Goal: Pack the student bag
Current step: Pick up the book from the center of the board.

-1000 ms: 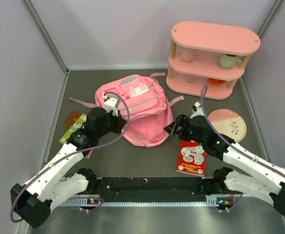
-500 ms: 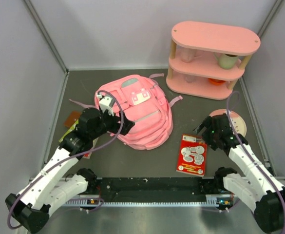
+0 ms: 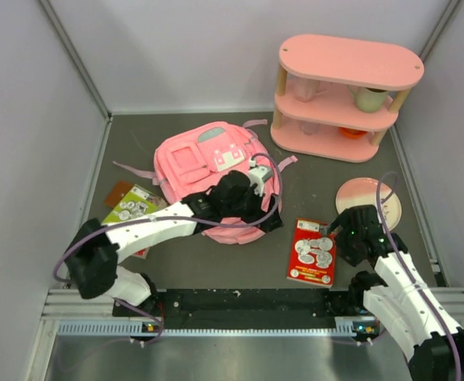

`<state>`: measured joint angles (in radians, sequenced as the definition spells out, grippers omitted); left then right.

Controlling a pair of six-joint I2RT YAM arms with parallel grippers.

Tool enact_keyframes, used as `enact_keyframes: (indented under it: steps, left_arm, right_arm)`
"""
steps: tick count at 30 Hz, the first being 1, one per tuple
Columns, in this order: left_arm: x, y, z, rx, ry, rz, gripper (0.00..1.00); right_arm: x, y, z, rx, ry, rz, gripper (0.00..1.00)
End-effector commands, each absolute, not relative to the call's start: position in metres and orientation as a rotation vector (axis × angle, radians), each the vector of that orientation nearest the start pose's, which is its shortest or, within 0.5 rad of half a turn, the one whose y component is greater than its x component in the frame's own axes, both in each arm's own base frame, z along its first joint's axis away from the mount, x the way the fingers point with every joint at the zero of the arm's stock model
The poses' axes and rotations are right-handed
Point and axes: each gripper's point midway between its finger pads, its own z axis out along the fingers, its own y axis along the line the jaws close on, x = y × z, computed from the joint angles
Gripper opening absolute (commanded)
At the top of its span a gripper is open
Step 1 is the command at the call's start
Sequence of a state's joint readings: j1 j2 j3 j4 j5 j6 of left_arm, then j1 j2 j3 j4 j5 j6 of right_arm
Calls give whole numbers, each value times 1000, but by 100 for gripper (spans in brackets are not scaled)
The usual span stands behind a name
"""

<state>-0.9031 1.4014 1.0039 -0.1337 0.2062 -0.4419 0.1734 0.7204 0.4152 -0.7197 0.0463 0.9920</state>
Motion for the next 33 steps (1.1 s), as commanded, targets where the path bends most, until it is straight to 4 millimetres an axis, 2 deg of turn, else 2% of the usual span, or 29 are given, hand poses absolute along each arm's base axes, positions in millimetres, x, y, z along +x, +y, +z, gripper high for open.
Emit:
enact_keyframes:
  steps: [1,2,3,4,10,12,15,20,24,30,33]
  left_arm:
    - [208,-401,191,601,2141,-1152,94]
    - [205,-405,177,616,2179,-1156,94]
    - [203,-408,171,617,2202,-1164,94]
    - [200,-415,174,621,2188,-1210,94]
    - [182,-439,142,679,2280,-1320,94]
    - [175,-447,139,699,2277,-1361,94]
    - [173,-451,122,682,2330,-1357,93]
    - [177,-448,102,641,2385,-1307,93]
    - [167,-452,82,669,2450,-1346,92]
    - [162,-458,75,687,2457,-1413,91]
    - [164,-460,79,686,2436,-1419,89]
  right_arm:
    - [167,52,43,1146,2392,338,91]
    - [166,52,42,1154,2390,337,91]
    - [164,52,40,1159,2397,331,91]
    - [163,52,38,1158,2405,334,92]
    - [160,55,34,1127,2423,354,90]
    - [162,58,34,1114,2420,377,88]
    - [162,65,30,1092,2442,424,85]
    - [161,71,20,1092,2479,452,81]
    - [165,77,19,1073,2484,497,70]
    - [171,85,26,1032,2474,572,50]
    - [174,92,33,997,2462,630,44]
